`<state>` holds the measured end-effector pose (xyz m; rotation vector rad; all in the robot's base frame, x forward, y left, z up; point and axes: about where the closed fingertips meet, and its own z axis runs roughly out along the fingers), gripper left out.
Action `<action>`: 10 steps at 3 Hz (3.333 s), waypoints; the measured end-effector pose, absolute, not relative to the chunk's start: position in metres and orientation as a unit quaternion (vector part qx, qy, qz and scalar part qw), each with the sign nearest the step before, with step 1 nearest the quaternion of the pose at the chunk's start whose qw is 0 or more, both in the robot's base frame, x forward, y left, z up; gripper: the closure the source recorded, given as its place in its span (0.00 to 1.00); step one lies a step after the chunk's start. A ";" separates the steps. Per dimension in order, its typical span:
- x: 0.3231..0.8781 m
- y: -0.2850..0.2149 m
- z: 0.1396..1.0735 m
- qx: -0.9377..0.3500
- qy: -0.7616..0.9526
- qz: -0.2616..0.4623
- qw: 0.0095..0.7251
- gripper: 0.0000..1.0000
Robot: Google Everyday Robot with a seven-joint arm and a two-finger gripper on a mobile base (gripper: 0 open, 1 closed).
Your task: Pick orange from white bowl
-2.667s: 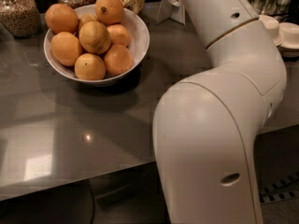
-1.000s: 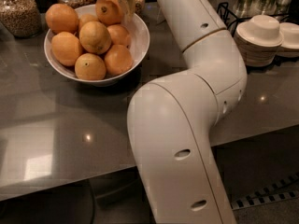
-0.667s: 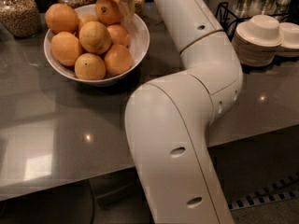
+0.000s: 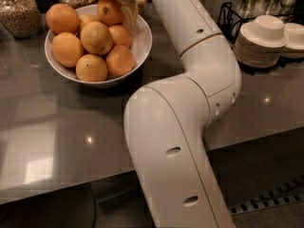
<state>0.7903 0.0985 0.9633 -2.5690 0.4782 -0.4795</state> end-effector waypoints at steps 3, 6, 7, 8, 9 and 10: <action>0.803 0.101 0.964 -0.940 0.163 -0.199 0.225 0.64; 0.789 0.093 1.008 -0.913 0.212 -0.188 0.295 1.00; 0.782 0.079 1.035 -0.891 0.228 -0.180 0.348 1.00; 0.770 0.070 1.064 -0.871 0.236 -0.173 0.395 1.00; 0.757 0.066 1.095 -0.854 0.239 -0.175 0.428 1.00; 0.735 0.059 1.111 -0.837 0.265 -0.152 0.454 1.00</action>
Offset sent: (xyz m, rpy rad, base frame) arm 0.0235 -0.0068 0.0127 -0.0569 -0.0337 0.0083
